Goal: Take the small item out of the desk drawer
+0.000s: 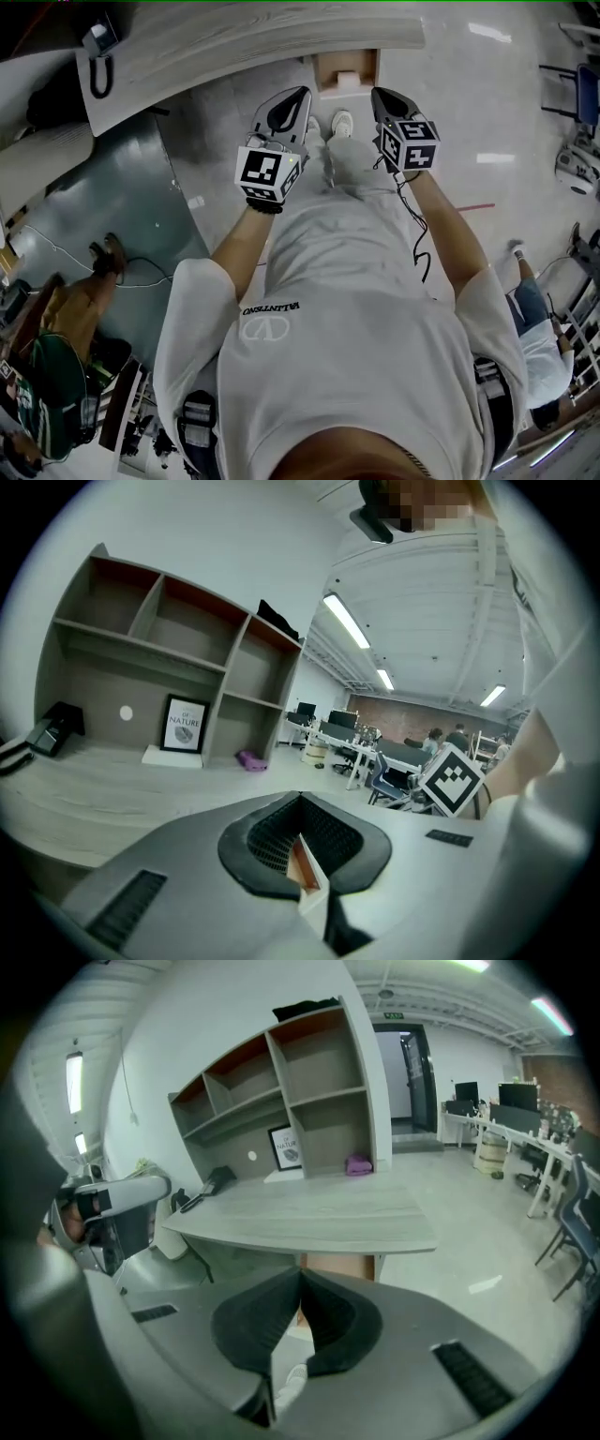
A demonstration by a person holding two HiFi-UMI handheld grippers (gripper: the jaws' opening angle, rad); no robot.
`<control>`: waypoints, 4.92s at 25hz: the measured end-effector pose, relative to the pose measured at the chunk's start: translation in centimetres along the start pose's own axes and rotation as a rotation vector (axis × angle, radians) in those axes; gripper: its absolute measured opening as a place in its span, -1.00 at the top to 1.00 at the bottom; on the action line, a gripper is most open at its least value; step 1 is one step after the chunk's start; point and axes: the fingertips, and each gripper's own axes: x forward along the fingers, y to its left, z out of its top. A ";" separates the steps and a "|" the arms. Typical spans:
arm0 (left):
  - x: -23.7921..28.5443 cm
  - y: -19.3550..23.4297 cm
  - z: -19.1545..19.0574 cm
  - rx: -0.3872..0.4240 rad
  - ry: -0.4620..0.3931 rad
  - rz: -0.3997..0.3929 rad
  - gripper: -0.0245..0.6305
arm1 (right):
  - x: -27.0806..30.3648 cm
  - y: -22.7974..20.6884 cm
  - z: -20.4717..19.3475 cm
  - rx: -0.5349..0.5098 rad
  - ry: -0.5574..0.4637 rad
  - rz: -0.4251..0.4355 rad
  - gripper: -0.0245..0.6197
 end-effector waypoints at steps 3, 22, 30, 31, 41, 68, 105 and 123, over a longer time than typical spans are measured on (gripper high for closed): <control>1.9 0.5 -3.4 -0.010 0.059 0.000 0.93 | 3.0 -0.7 -2.1 0.009 0.060 0.016 0.91; 10.6 3.4 -17.5 -0.118 0.156 -0.001 0.93 | 20.4 -6.8 -14.8 0.122 0.305 0.014 -0.10; 13.6 5.1 -21.8 -0.134 0.165 0.037 0.93 | 23.4 -7.7 -17.3 0.136 0.343 -0.011 -0.10; 13.9 5.3 -22.1 -0.137 0.166 0.035 0.93 | 23.7 -7.7 -17.4 0.134 0.349 -0.013 -0.10; 13.9 4.5 -22.2 -0.158 0.153 0.027 0.93 | 24.3 -8.1 -18.8 0.129 0.445 -0.035 -0.10; 13.8 5.1 -23.8 -0.190 0.153 0.024 0.93 | 27.0 -8.7 -20.2 0.107 0.562 -0.052 0.06; 10.7 5.4 -16.1 -0.126 0.104 0.054 0.93 | 16.6 -4.9 -9.8 0.120 0.168 0.002 0.12; 8.6 2.7 -7.0 -0.043 0.070 0.047 0.93 | 6.7 -2.6 -0.6 0.063 0.011 0.019 0.12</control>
